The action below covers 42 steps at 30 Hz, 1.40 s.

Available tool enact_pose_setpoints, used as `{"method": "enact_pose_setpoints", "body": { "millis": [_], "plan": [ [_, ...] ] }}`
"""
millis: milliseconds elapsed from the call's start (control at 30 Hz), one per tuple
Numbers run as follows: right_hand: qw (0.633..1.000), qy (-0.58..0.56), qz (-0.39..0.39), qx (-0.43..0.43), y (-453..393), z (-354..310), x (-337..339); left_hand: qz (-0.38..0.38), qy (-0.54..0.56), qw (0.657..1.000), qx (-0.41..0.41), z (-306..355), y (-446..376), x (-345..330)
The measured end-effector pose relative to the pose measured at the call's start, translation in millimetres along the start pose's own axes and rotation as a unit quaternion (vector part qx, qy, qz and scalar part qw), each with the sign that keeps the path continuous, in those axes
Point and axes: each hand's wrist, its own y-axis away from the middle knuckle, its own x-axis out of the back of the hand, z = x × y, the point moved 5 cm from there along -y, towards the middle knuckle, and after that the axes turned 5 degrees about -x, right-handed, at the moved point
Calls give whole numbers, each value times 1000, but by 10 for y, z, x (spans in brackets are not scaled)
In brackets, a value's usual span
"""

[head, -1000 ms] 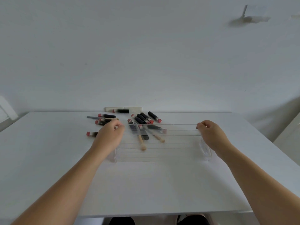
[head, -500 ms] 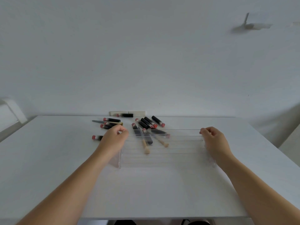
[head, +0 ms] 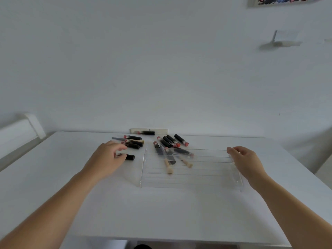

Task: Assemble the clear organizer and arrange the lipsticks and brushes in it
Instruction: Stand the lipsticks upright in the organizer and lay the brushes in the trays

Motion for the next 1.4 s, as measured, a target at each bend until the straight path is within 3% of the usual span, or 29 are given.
{"method": "enact_pose_setpoints", "body": {
  "millis": [233,467,800,1033,1400],
  "plan": [
    [993,65,19,98,-110,-523,40,-78,-74,992,-65,-112,-87,-75],
    [969,157,-103,159,-268,-1046,-512,-147,-118,980,-65,-208,-384,-319],
    [933,281,-188,124,-755,-1135,-1415,-166,-128,974,-82,-234,-575,-555],
    [899,362,-224,102,-778,-1149,-1834,-109,-148,975,-126,-183,-626,-592],
    [881,360,-293,87,-815,-1121,-2034,-95,-76,985,-121,-159,-590,-564]
  ]
}}
